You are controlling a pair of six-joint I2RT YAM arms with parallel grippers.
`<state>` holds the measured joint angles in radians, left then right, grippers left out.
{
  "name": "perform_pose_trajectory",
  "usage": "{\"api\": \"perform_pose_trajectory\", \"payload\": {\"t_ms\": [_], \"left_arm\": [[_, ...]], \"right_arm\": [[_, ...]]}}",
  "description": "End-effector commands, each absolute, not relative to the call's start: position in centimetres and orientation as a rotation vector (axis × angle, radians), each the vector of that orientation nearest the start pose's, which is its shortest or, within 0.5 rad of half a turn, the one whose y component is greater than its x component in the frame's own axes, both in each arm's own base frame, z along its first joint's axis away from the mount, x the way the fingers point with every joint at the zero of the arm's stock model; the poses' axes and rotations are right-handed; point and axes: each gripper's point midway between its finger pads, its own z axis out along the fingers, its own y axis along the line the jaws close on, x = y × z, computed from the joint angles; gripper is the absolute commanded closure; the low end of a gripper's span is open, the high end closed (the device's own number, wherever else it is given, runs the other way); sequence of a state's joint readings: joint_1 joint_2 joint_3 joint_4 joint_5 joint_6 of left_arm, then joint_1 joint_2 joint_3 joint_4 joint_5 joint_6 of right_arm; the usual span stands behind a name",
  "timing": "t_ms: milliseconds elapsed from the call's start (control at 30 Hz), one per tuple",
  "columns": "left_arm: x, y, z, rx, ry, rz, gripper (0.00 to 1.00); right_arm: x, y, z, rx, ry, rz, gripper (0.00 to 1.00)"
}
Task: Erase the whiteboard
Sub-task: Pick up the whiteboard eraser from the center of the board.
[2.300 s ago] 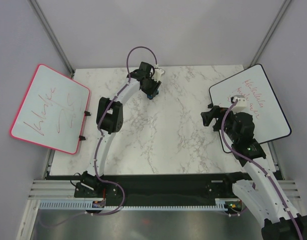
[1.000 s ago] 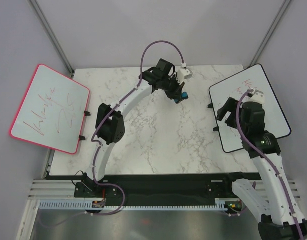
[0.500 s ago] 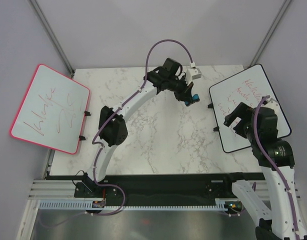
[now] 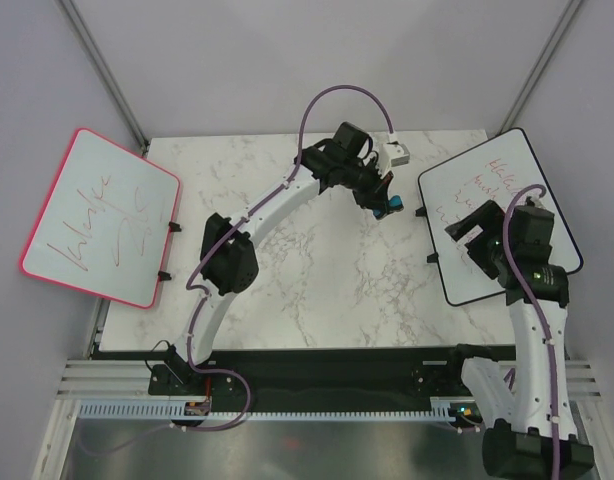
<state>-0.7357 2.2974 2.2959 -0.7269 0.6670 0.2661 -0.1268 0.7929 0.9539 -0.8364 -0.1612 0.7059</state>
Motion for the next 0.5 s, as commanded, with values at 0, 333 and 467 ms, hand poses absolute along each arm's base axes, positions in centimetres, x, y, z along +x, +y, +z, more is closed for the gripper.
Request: {"api": "perform_pose_trajectory", "payload": {"t_ms": [0, 333, 467], "left_arm": [[35.7, -45.8, 20.0, 1.417, 1.827, -0.970, 0.98], [35.2, -46.0, 19.7, 1.436, 1.827, -1.000, 0.98], [35.1, -46.0, 19.4, 1.444, 1.830, -1.008, 0.98]], "right_arm": [[25.9, -2.5, 25.1, 0.958, 1.929, 0.328, 0.06], [15.5, -9.7, 30.4, 1.131, 1.704, -0.211, 0.05], [12.6, -10.2, 28.3, 1.178, 1.772, -0.343, 0.02]]}}
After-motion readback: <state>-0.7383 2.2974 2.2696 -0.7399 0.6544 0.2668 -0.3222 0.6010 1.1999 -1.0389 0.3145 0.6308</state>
